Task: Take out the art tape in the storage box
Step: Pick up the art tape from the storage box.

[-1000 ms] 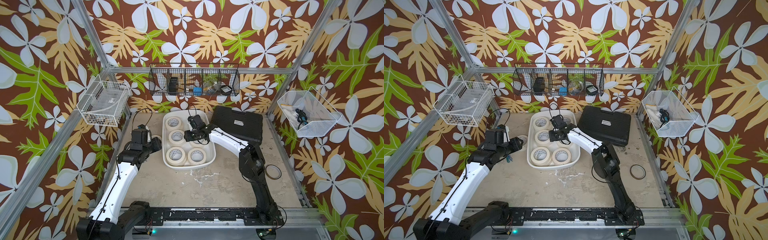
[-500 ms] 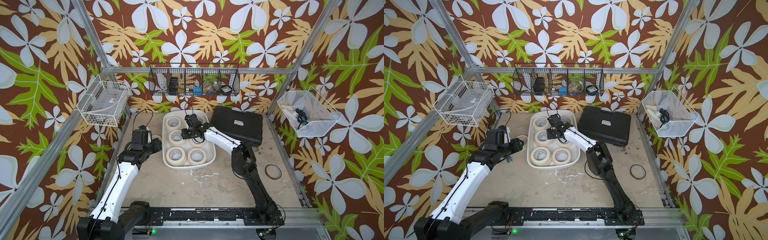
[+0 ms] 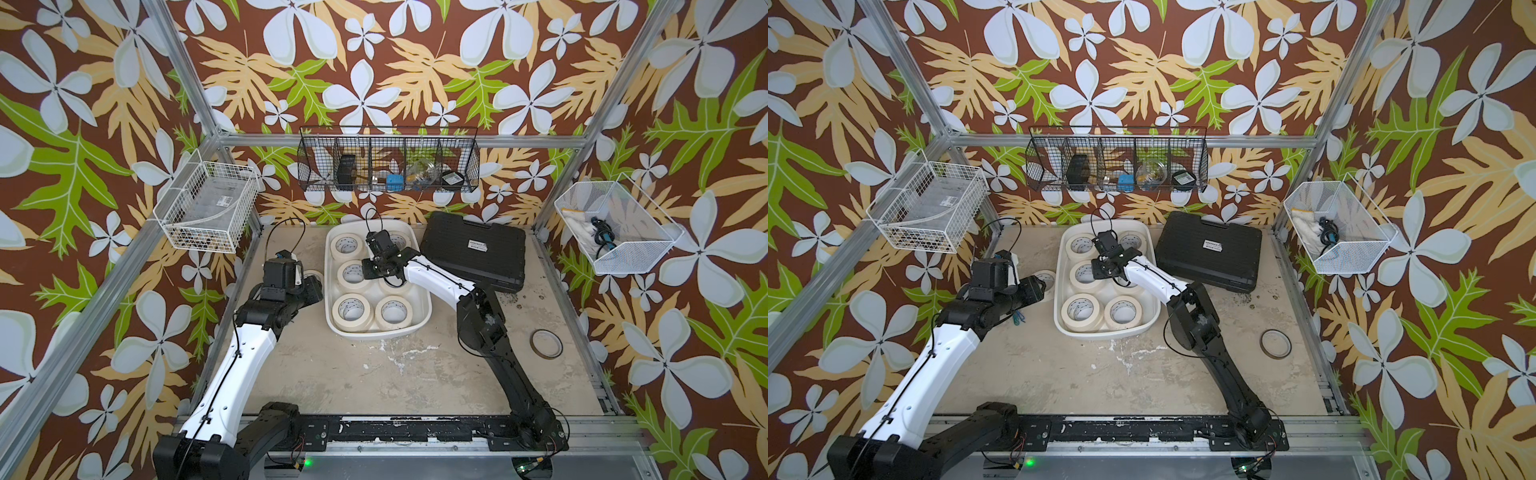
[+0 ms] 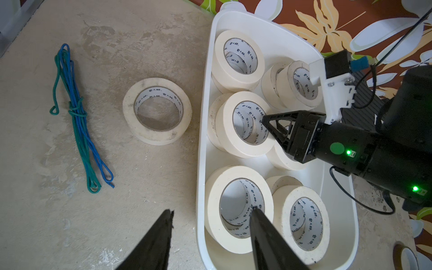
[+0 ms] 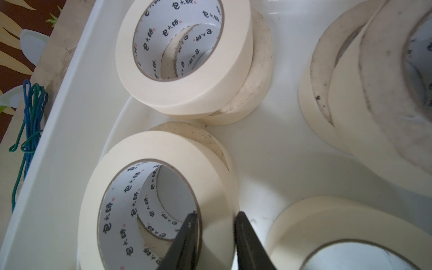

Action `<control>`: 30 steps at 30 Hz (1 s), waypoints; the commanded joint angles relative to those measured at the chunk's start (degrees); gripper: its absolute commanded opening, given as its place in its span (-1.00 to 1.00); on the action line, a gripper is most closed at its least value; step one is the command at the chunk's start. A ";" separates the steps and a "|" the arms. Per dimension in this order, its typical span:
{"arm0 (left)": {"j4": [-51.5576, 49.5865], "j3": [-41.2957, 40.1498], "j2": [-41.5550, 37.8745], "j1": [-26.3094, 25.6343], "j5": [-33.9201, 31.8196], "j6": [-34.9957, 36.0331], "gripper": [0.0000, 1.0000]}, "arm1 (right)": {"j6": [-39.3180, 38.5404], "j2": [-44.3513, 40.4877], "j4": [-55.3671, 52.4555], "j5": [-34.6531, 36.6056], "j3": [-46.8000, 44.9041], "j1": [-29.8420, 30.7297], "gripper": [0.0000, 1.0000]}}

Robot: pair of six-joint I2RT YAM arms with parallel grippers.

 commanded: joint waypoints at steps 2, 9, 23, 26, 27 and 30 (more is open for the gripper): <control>-0.12 0.31 0.36 0.00 -0.19 0.67 0.14 | -0.25 1.00 -1.87 1.69 1.37 -0.01 -0.17; 0.08 0.28 0.37 0.04 -0.19 0.67 0.15 | 0.16 2.38 -2.01 2.46 3.54 0.17 -0.08; -1.03 0.94 0.01 0.01 -1.08 1.63 0.16 | 0.36 2.60 -2.44 2.93 4.91 0.45 -0.63; -0.97 0.87 -0.12 0.08 -0.90 1.55 0.16 | -0.09 0.65 -3.13 3.42 4.61 0.45 -0.70; -0.95 0.84 -0.16 0.07 -0.81 1.48 0.17 | -0.22 -0.42 -3.28 3.73 4.17 0.46 -0.71; -0.61 0.87 -0.12 0.00 -0.19 1.22 0.17 | -0.87 -4.30 -3.39 5.20 1.79 0.41 -0.75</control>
